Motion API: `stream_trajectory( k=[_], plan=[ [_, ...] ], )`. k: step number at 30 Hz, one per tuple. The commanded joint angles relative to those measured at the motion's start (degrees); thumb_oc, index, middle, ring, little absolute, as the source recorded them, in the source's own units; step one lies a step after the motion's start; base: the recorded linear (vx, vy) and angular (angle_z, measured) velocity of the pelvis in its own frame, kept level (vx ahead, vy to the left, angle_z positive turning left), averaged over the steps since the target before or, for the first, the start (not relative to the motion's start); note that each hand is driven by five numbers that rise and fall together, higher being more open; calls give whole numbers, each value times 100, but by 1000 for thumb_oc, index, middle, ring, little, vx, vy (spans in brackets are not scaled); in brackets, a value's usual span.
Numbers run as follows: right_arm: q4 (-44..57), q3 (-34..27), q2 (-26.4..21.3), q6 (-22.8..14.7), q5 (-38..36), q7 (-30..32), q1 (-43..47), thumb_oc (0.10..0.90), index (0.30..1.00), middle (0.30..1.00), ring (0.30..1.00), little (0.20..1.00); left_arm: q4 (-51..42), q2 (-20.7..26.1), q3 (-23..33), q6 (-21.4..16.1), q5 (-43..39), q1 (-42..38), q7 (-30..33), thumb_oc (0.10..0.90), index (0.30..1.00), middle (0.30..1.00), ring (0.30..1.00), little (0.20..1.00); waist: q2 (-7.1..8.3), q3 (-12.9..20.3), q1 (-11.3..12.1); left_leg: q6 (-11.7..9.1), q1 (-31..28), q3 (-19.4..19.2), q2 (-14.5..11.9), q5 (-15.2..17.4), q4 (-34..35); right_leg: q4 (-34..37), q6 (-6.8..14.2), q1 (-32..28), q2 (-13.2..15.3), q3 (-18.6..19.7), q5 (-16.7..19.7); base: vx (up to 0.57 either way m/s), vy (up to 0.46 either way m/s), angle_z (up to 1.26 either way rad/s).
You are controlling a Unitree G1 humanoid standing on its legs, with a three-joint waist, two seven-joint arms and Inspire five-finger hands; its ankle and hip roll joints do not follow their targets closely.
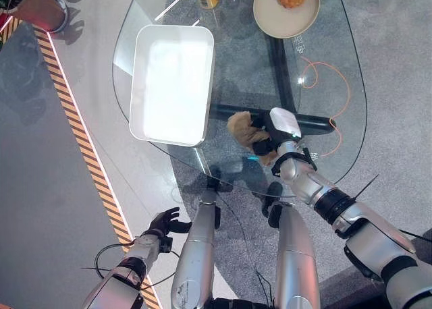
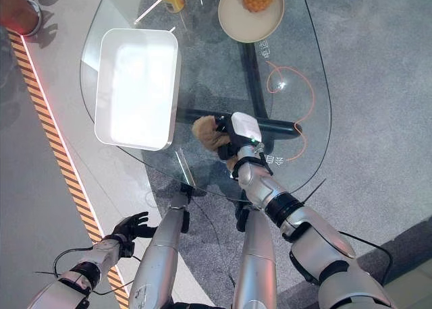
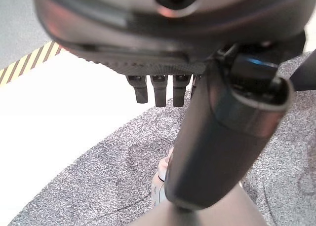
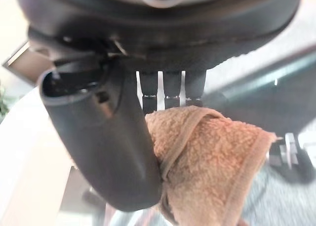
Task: Wipe the table with a cloth and put it in the basket.
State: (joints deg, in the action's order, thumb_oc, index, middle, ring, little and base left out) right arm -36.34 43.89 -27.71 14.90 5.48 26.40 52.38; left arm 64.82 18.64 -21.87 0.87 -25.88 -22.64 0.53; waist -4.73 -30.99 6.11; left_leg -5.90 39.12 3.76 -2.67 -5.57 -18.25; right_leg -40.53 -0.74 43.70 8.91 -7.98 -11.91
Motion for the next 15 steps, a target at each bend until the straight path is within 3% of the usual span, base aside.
stream_trajectory(
  k=[1,15],
  plan=[
    [146,-391,-191,-417,-212,798,1040,100,300,300,300,200,56,-79,-198,49,78,141,-83,800,900,900,900,900,-131,120,-30,424,67,-431,175,638,-792,798,206,-88,20,-54,789,0,0,0],
    [-622,-636,-789,-237,-766,1479,1360,100,300,300,300,200,43,11,-261,-20,-66,167,-154,800,900,900,900,900,-154,120,-22,493,188,-423,184,703,-869,766,178,9,8,-80,760,0,1,0]
  ],
)
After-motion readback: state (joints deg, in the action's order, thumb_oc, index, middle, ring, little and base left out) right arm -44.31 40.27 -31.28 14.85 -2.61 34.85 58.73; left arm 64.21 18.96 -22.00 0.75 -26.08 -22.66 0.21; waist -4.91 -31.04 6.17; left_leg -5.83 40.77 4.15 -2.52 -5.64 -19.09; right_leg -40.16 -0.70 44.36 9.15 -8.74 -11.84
